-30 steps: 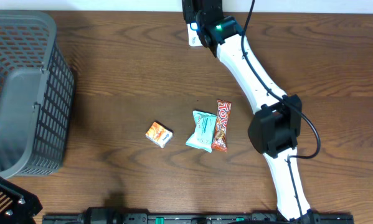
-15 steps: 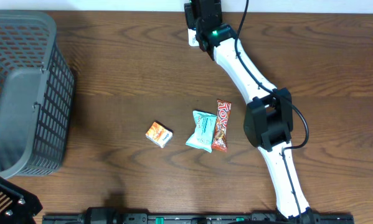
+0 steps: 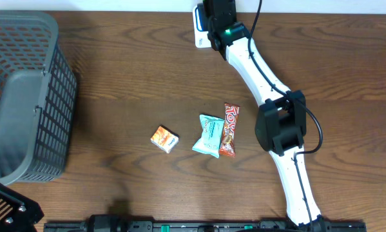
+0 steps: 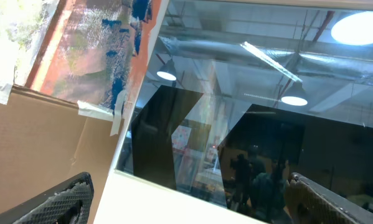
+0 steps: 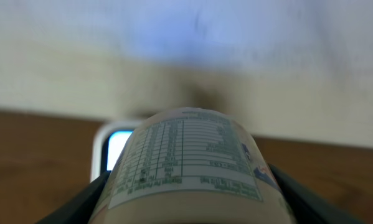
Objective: Scan the item barcode
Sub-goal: 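Carry the bottle to the right table edge and release it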
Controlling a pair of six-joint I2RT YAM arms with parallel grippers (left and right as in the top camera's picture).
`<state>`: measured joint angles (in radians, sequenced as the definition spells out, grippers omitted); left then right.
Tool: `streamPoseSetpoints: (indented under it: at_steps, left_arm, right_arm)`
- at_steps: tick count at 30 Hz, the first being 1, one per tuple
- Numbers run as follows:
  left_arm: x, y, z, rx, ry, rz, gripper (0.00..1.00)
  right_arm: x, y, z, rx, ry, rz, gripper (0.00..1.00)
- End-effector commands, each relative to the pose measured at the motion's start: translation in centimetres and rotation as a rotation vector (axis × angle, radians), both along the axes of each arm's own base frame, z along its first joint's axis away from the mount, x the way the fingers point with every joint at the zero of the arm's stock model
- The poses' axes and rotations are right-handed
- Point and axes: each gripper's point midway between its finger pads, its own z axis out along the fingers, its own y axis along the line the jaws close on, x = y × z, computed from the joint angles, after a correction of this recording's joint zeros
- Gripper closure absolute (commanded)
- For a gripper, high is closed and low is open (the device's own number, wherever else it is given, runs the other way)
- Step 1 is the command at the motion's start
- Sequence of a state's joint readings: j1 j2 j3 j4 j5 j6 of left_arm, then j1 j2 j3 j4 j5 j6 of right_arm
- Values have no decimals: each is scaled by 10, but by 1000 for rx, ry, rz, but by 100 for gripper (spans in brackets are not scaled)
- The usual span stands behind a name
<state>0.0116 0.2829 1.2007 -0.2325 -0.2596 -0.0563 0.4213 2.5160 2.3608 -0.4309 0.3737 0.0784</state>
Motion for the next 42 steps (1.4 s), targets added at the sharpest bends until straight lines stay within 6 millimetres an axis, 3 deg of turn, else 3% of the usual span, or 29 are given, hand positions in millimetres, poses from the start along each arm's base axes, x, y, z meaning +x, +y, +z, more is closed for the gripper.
streamPoseSetpoints:
  at_steps: [1,6,9,15,19,28,36,42]
  left_arm:
    - [-3,-3,0,2,-13,-17,2]
    - [-4,-3,2,2,-21,-17,2]
    - [-5,-3,2,2,-23,-17,2]
    - [-6,-3,4,2,-33,-17,2]
    - [-7,-3,4,2,-36,-17,2]
    - [-7,-3,4,2,-37,-17,2]
    - [-7,-3,4,2,-36,-17,2]
    - [-7,-3,4,2,-36,-17,2]
  right_arm:
    - [-19,-9,91,-1,-94,5,57]
    - [-65,-42,108,-42,53,-47,57]
    - [-93,-65,106,-25,162,-111,60]
    - [-143,-129,88,-26,383,-281,59]
    - [-161,-175,72,4,495,-405,57]
    - [-177,-277,56,183,615,-578,55]
    - [-222,-383,35,243,719,-823,58]
    - [-259,-439,4,293,795,-965,57]
